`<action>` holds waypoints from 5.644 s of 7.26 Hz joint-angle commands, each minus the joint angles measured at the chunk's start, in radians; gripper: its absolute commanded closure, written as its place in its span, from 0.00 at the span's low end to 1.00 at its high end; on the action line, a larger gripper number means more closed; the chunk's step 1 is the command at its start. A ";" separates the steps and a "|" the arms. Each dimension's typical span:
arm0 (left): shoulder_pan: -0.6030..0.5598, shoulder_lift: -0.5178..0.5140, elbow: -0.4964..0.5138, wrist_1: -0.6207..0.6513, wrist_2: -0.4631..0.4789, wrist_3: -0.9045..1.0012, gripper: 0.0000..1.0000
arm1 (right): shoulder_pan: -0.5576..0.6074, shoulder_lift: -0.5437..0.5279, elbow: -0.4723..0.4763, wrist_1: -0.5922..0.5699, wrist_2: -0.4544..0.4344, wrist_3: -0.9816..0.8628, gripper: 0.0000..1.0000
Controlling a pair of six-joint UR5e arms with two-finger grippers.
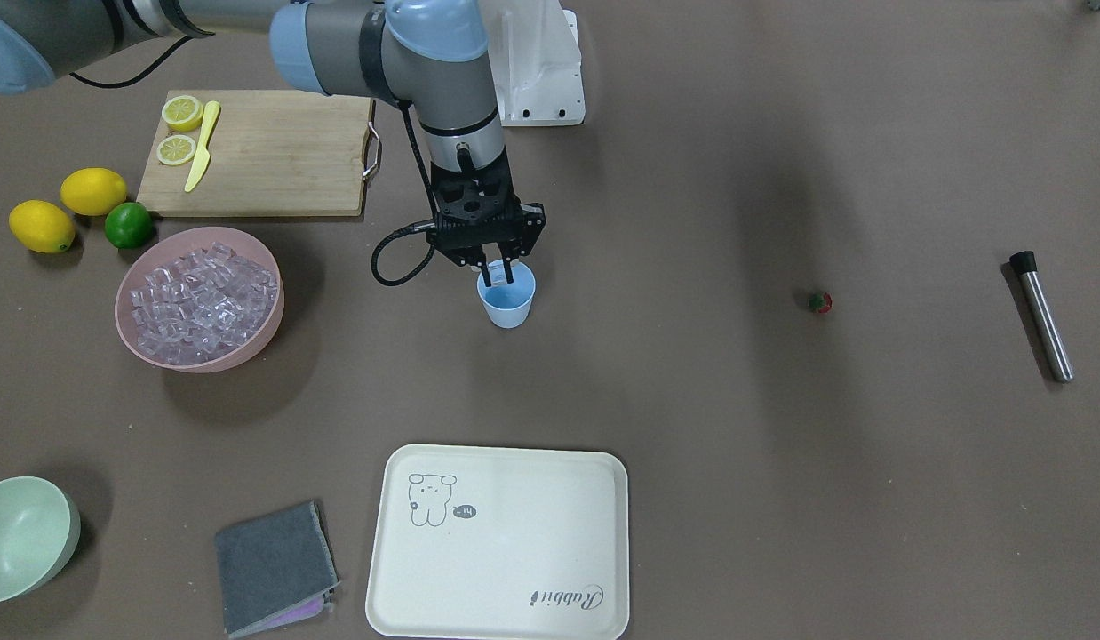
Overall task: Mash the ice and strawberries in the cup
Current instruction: 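Carry the ice cube over the blue cup and release it, then move the right gripper back and grasp another ice cube in the bowl, then carry the second ice cube to the blue cup and drop it in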
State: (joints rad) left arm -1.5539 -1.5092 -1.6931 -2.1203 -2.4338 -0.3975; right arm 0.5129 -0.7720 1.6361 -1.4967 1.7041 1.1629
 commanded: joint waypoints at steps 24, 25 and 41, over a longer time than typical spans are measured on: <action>-0.006 0.026 -0.014 -0.006 -0.001 -0.003 0.01 | 0.331 -0.478 0.130 0.049 0.292 -0.735 0.17; -0.005 0.026 -0.013 -0.006 -0.001 -0.003 0.01 | 0.329 -0.481 0.128 0.049 0.287 -0.732 0.21; -0.006 0.024 -0.017 -0.007 -0.002 -0.003 0.01 | 0.289 -0.526 0.159 0.038 0.305 -0.703 0.69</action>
State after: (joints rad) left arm -1.5600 -1.4836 -1.7103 -2.1271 -2.4360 -0.4004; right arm 0.8027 -1.2982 1.7953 -1.4590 2.0083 0.4607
